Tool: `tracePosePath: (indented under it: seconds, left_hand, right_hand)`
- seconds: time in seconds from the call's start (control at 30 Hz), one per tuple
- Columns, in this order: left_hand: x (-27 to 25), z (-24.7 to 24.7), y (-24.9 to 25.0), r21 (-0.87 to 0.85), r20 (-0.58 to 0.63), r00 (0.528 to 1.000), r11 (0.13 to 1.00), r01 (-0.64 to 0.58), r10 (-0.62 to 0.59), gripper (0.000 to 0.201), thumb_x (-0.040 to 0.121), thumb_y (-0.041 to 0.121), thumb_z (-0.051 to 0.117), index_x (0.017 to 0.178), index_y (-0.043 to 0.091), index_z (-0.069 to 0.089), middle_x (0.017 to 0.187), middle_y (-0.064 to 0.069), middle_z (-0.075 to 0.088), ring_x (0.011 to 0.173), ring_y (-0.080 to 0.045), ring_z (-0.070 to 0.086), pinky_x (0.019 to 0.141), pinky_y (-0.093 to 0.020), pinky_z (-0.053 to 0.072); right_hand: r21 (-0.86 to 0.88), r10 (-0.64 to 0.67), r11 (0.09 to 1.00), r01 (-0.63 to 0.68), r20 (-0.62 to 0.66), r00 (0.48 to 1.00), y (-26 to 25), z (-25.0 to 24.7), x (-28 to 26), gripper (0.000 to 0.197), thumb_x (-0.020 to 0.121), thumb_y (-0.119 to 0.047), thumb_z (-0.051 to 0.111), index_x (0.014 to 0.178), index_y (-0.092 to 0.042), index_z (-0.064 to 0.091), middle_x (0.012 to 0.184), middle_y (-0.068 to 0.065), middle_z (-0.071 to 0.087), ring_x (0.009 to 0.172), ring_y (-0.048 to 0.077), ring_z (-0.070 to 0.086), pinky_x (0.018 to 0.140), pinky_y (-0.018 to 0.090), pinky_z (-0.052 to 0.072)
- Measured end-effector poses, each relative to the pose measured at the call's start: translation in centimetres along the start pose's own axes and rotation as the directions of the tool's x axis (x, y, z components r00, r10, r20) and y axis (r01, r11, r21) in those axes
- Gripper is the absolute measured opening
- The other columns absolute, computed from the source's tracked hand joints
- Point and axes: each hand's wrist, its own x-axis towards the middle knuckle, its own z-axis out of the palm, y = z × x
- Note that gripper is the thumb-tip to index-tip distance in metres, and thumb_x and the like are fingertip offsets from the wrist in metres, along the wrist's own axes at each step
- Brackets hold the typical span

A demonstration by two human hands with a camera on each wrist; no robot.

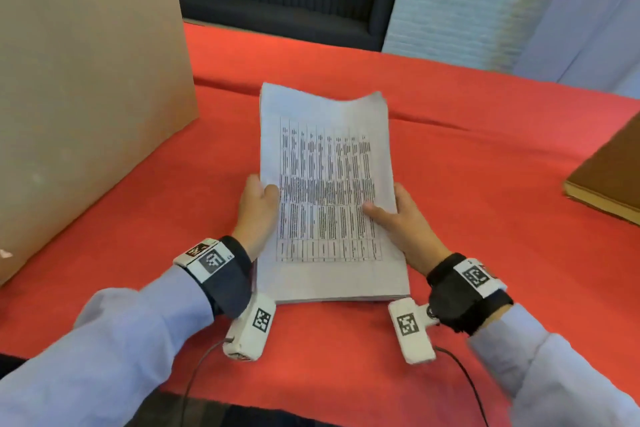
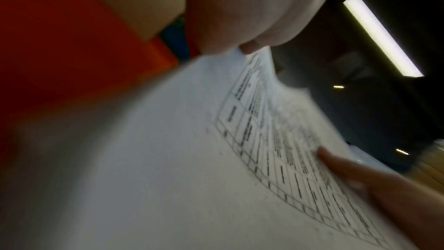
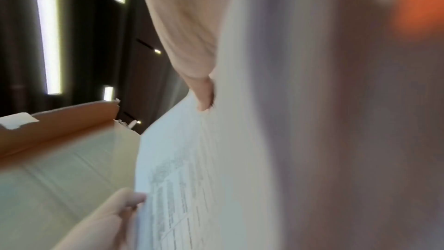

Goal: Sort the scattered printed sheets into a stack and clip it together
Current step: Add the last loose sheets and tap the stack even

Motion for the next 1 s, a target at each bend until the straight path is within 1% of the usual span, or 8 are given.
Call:
tracePosePath:
  seconds: [0.2, 0.37, 0.5, 0.57, 0.63, 0.73, 0.87, 1.0]
  left_hand:
    - [-0.7, 5.7, 10.1, -0.486, -0.073, 0.909, 0.781, -0.393, 0.411, 0.033, 0.086, 0.005, 0.033, 0.106, 0.025, 0.051, 0.101, 0.009, 0.057, 0.089, 0.004, 0.052, 0.083, -0.013, 0.040]
    - [-0.1, 8.1, 11.2, -0.532, 0.007, 0.892, 0.757, -0.379, 0.451, 0.032, 0.084, 0.004, 0.037, 0.110, 0.008, 0.055, 0.103, 0.002, 0.062, 0.090, 0.006, 0.056, 0.085, -0.012, 0.043]
    - [1.2, 9.1, 9.3, -0.481, 0.083, 0.917, 0.822, -0.306, 0.390, 0.059, 0.085, 0.044, 0.055, 0.127, 0.004, 0.047, 0.127, -0.018, 0.058, 0.122, -0.026, 0.053, 0.105, -0.052, 0.039]
    - [0.9, 9.9, 10.5, -0.441, 0.030, 0.921, 0.832, -0.337, 0.389, 0.079, 0.079, 0.049, 0.056, 0.138, 0.002, 0.036, 0.139, -0.019, 0.048, 0.132, -0.026, 0.044, 0.111, -0.049, 0.032]
    - [0.4, 11.1, 11.9, -0.374, -0.044, 0.891, 0.819, -0.435, 0.453, 0.064, 0.083, 0.043, 0.048, 0.130, -0.001, 0.042, 0.126, -0.015, 0.059, 0.122, -0.017, 0.053, 0.105, -0.035, 0.040]
    - [-1.2, 12.0, 15.2, -0.160, -0.164, 0.724, 0.707, -0.689, 0.670, 0.012, 0.094, 0.018, 0.039, 0.097, 0.010, 0.047, 0.070, 0.011, 0.053, 0.062, 0.009, 0.052, 0.059, -0.009, 0.037]
    - [-1.8, 11.7, 18.5, -0.241, -0.344, 0.623, 0.576, -0.781, 0.702, 0.008, 0.096, 0.011, 0.038, 0.102, 0.014, 0.034, 0.082, 0.016, 0.048, 0.067, 0.012, 0.049, 0.065, -0.010, 0.038]
    - [-0.5, 11.2, 14.0, -0.376, -0.224, 0.777, 0.683, -0.626, 0.589, 0.028, 0.083, 0.039, 0.052, 0.096, 0.016, 0.043, 0.089, 0.017, 0.054, 0.078, 0.012, 0.054, 0.076, -0.014, 0.041]
  right_hand:
    - [-0.002, -0.428, 0.904, 0.428, -0.043, 0.903, -9.0, -6.9, -0.4, 0.034, 0.090, 0.004, 0.056, 0.123, -0.006, 0.057, 0.116, 0.004, 0.068, 0.110, 0.021, 0.064, 0.094, 0.035, 0.053]
    - [-0.069, -0.397, 0.916, 0.396, -0.012, 0.918, -9.6, -11.1, -1.3, 0.032, 0.086, -0.010, 0.066, 0.118, -0.011, 0.064, 0.121, 0.009, 0.068, 0.113, 0.023, 0.064, 0.097, 0.037, 0.051]
    - [0.030, -0.351, 0.934, 0.357, -0.124, 0.928, -7.5, -12.4, -1.2, 0.031, 0.079, -0.009, 0.071, 0.109, -0.017, 0.067, 0.105, -0.005, 0.073, 0.099, 0.011, 0.067, 0.085, 0.032, 0.052]
    - [0.043, -0.379, 0.919, 0.393, -0.189, 0.906, -8.0, -11.6, -0.8, 0.028, 0.080, -0.005, 0.071, 0.106, -0.015, 0.069, 0.104, 0.000, 0.073, 0.099, 0.014, 0.067, 0.088, 0.033, 0.053]
    - [0.071, -0.388, 0.902, 0.427, -0.300, 0.871, -9.2, -10.7, -0.5, 0.017, 0.082, -0.005, 0.071, 0.096, -0.015, 0.072, 0.097, 0.001, 0.075, 0.093, 0.016, 0.069, 0.087, 0.035, 0.055]
    - [-0.006, -0.477, 0.854, 0.520, -0.411, 0.777, -12.1, -9.7, 0.1, 0.002, 0.084, -0.016, 0.072, 0.083, -0.015, 0.070, 0.083, 0.004, 0.071, 0.079, 0.017, 0.065, 0.077, 0.039, 0.054]
    - [-0.047, -0.576, 0.772, 0.633, -0.472, 0.667, -14.4, -9.3, 0.0, 0.007, 0.082, -0.015, 0.073, 0.077, -0.018, 0.070, 0.079, 0.000, 0.068, 0.080, 0.015, 0.060, 0.075, 0.041, 0.054]
    - [-0.061, -0.404, 0.907, 0.416, -0.398, 0.823, -10.3, -10.3, -0.9, 0.011, 0.077, -0.018, 0.079, 0.085, -0.021, 0.073, 0.090, -0.004, 0.074, 0.087, 0.013, 0.068, 0.086, 0.048, 0.056]
